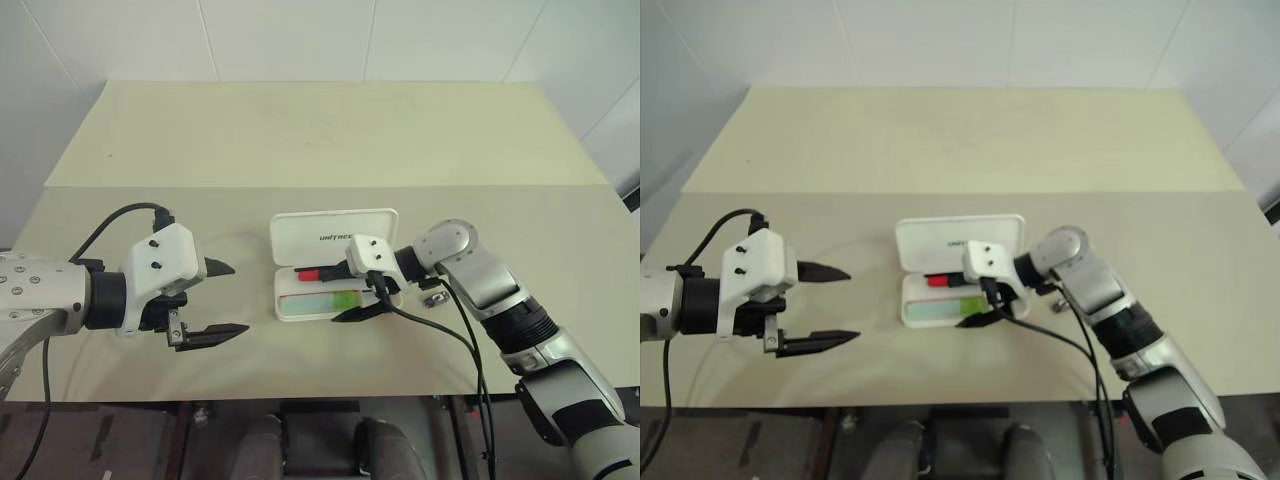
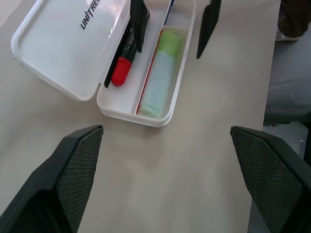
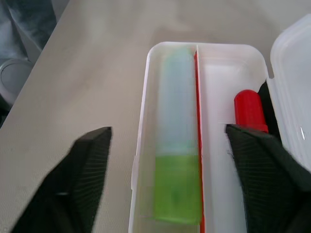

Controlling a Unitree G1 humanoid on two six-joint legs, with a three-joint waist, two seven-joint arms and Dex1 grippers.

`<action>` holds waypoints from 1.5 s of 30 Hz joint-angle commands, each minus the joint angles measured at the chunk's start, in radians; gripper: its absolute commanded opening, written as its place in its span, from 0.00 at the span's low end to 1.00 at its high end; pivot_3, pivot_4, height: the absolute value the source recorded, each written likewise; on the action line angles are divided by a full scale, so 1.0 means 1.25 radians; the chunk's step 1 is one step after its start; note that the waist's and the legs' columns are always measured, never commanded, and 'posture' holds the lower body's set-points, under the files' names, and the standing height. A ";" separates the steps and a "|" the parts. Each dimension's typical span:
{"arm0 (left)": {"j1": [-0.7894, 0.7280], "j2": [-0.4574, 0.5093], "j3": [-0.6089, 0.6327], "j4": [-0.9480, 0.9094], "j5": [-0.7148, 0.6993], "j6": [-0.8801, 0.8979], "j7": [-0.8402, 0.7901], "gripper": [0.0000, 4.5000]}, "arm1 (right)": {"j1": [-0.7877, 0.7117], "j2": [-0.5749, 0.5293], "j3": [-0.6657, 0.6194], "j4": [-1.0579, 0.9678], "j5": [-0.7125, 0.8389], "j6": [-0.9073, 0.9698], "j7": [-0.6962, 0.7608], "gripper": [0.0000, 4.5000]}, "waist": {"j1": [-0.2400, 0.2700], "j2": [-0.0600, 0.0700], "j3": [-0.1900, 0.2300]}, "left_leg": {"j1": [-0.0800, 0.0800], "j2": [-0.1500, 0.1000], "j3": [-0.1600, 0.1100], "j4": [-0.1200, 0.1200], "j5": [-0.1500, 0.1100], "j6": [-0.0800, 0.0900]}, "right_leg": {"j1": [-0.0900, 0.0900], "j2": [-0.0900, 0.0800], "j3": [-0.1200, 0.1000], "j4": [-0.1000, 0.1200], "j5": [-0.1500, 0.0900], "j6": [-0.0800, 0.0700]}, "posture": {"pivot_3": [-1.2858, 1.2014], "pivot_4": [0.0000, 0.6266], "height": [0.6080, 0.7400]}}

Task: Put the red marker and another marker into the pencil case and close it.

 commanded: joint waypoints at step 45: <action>-0.119 -0.060 -0.163 0.010 -0.015 -0.058 0.022 1.00 | 0.055 -0.288 -0.122 0.222 -0.059 -0.223 0.169 0.31 | 0.000 0.000 0.000 | 0.001 0.001 0.005 0.001 -0.001 0.001 | -0.002 0.001 0.005 -0.001 0.000 0.000 | 0.52 0.24 1.00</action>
